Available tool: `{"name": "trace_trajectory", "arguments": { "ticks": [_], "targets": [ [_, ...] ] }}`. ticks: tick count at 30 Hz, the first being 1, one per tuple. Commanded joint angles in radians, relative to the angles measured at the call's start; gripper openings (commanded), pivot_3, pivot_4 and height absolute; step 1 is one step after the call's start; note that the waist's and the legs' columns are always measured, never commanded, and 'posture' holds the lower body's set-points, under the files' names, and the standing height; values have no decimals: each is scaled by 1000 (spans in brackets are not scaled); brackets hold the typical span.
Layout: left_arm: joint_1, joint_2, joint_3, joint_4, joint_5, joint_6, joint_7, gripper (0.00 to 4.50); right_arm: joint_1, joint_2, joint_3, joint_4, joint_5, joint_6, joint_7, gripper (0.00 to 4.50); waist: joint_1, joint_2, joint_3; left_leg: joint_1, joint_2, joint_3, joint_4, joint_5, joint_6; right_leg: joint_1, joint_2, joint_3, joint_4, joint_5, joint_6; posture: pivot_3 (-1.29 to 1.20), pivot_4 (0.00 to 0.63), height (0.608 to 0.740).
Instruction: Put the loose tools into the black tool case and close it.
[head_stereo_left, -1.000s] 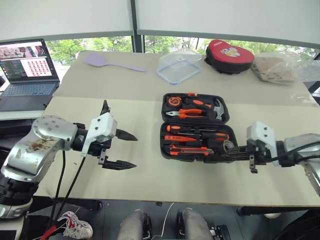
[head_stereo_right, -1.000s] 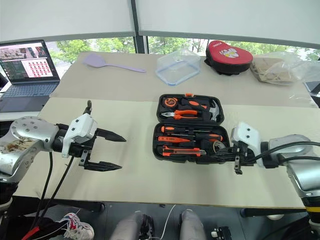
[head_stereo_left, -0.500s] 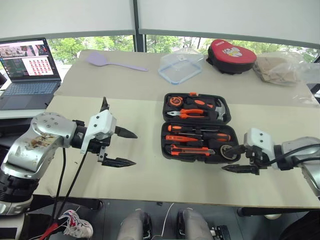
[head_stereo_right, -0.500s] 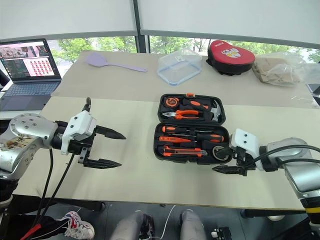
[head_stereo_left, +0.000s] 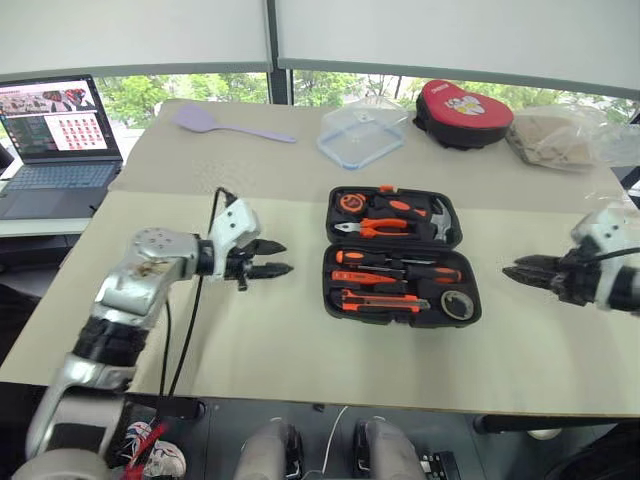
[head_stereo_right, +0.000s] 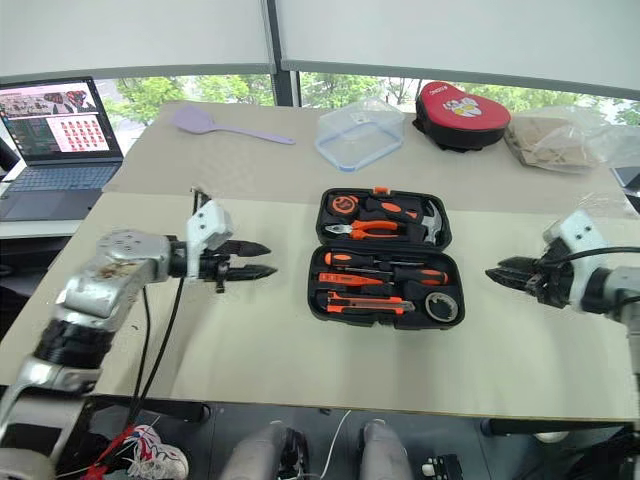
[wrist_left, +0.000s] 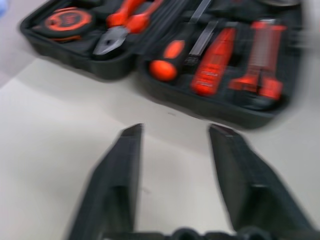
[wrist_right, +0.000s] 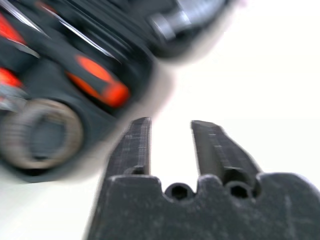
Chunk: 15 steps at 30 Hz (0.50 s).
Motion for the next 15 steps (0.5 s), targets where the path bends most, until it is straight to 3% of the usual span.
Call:
{"name": "trace_trajectory", "arguments": {
  "ticks": [1, 3, 9, 15],
  "targets": [
    [-67, -75, -46, 109, 71, -80, 26, 466, -95, 34, 61, 73, -68, -106, -12, 4, -5, 0, 0, -1, 0, 0, 0, 0, 0, -1, 0, 0, 0, 0, 0, 0, 150, 731],
    [-93, -109, -68, 153, 96, -90, 24, 69, -148, 63, 95, 125, -96, -135, -16, 0, -12, 0, 0, -1, 0, 0, 0, 0, 0, -1, 0, 0, 0, 0, 0, 0, 150, 731],
    [-137, -190, -106, 243, 156, -134, 27, 69, -262, 118, 183, 227, -161, -231, 27, 0, -14, 0, 0, -1, 0, 0, 0, 0, -1, -1, 0, -1, 1, 0, 0, 0, 150, 731],
    [-57, -191, -109, 105, 85, -100, -114, 69, -183, 103, 206, 106, -133, -312, 188, 0, -19, 0, 0, -2, 1, 0, -1, 0, -1, -2, 0, -2, 0, 0, 0, 0, 150, 731]
  ]
}}
